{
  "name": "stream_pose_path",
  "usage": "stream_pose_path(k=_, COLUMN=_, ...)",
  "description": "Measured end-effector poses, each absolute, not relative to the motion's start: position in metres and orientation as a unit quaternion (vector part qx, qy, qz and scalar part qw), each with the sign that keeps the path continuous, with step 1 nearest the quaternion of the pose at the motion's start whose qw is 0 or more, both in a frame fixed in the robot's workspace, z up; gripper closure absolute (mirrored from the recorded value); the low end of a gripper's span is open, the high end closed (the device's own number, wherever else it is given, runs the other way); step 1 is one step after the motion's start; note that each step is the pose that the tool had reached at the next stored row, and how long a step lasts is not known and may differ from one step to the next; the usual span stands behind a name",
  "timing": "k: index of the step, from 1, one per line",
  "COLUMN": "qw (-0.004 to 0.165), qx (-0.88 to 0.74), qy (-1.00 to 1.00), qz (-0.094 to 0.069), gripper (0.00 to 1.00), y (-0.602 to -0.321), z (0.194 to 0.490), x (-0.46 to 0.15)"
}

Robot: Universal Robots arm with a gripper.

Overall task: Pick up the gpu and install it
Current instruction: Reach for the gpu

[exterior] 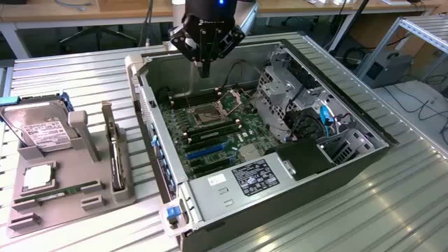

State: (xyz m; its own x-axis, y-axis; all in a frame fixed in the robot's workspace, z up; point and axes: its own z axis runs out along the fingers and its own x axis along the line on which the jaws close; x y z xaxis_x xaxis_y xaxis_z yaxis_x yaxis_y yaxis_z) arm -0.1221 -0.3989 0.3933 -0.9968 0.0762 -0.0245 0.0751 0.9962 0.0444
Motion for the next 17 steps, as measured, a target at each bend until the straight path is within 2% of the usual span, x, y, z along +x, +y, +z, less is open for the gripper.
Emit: stream_pose_path(k=17, qw=0.013, qx=0.038, qy=0.999, qz=0.022, gripper=0.89, y=-0.3989, z=0.3933, x=-0.132)
